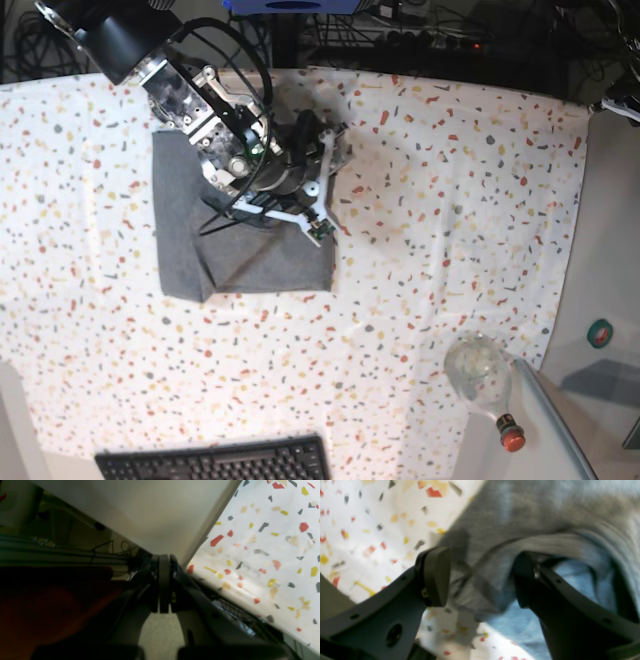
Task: Layout the t-shirt on the table in an organized manner, then fold the t-shirt properly
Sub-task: 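Press and smooth the folded bundle with the right gripper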
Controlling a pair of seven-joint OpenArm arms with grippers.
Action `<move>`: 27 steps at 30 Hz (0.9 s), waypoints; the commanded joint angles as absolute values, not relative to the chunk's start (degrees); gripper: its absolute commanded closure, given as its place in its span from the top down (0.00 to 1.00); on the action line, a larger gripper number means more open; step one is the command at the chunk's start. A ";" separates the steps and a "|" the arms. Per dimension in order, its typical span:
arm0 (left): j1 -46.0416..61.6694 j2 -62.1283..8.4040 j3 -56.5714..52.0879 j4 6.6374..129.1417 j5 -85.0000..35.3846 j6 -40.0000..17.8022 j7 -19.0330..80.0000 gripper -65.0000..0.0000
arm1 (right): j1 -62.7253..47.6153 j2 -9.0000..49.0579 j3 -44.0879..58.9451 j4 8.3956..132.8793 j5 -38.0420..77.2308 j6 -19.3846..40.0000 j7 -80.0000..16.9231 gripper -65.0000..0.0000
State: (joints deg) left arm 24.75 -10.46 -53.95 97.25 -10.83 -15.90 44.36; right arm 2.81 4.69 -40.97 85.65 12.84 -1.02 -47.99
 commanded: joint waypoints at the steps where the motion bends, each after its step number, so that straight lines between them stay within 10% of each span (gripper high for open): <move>1: 25.01 -11.12 -54.37 97.71 -10.68 -15.60 43.56 0.00 | 3.38 4.26 -41.89 88.57 13.05 -0.75 -46.99 0.55; 6: 24.84 -11.38 -54.46 95.69 -10.68 -15.60 43.56 0.00 | -0.48 7.96 -36.79 102.46 12.79 -0.92 -46.90 0.53; 11: 24.84 -11.38 -54.81 95.69 -10.68 -15.60 43.38 0.00 | -6.81 9.98 -17.27 110.46 12.88 -0.84 -46.90 0.00; 27: 23.78 -11.47 -54.73 94.02 -18.59 -15.60 43.56 0.00 | -5.93 10.07 -7.87 90.24 12.88 -0.75 -40.84 0.00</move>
